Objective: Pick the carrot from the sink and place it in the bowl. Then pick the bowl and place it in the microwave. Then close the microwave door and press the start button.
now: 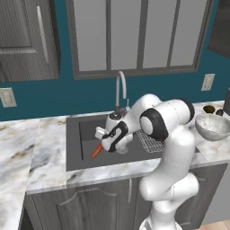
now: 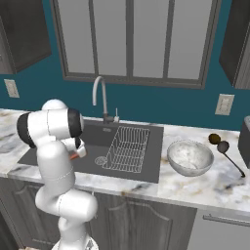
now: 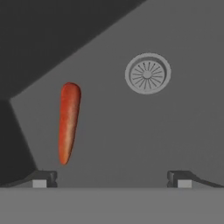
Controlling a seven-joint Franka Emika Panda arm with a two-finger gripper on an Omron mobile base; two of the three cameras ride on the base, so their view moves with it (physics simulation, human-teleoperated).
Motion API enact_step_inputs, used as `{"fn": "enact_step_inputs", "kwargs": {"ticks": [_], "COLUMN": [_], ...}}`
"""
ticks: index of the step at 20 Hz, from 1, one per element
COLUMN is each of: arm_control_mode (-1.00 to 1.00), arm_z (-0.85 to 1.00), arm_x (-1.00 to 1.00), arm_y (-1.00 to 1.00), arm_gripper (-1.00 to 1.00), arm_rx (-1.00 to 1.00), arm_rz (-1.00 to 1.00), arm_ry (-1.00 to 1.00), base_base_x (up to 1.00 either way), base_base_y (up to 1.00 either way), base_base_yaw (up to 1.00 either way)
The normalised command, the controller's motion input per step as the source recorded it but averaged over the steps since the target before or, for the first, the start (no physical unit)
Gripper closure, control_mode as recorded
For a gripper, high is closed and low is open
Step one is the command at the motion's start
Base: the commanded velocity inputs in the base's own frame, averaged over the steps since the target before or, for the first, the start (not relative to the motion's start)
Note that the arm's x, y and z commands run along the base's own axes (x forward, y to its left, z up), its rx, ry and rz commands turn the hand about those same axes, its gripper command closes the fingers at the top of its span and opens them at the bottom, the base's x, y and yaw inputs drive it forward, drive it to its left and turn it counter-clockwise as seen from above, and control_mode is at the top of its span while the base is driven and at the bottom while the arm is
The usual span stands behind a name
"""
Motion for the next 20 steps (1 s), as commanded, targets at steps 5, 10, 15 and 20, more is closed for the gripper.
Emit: {"fn": "enact_step_inputs", "kwargs": {"ticks": [5, 10, 15, 20], "arm_control_mode": [-1.0, -1.0, -1.0, -1.0], "arm_z": [-0.22, -0.09, 0.0, -0.06], "arm_x": [0.24, 0.25, 0.33, 0.25], "arm_y": [0.01, 0.16, 0.28, 0.06], "arm_gripper": [-1.0, -1.0, -1.0, -1.0], "arm_rx": [0.0, 0.0, 0.0, 0.0], "arm_rz": [-0.03, 0.0, 0.0, 0.0], "arm_ry": [0.0, 0.01, 0.01, 0.0], "base_base_x": [0.0, 0.0, 0.0, 0.0], "base_base_y": [0.0, 0.0, 0.0, 0.0], "base_base_yaw": [0.0, 0.0, 0.0, 0.0]}}
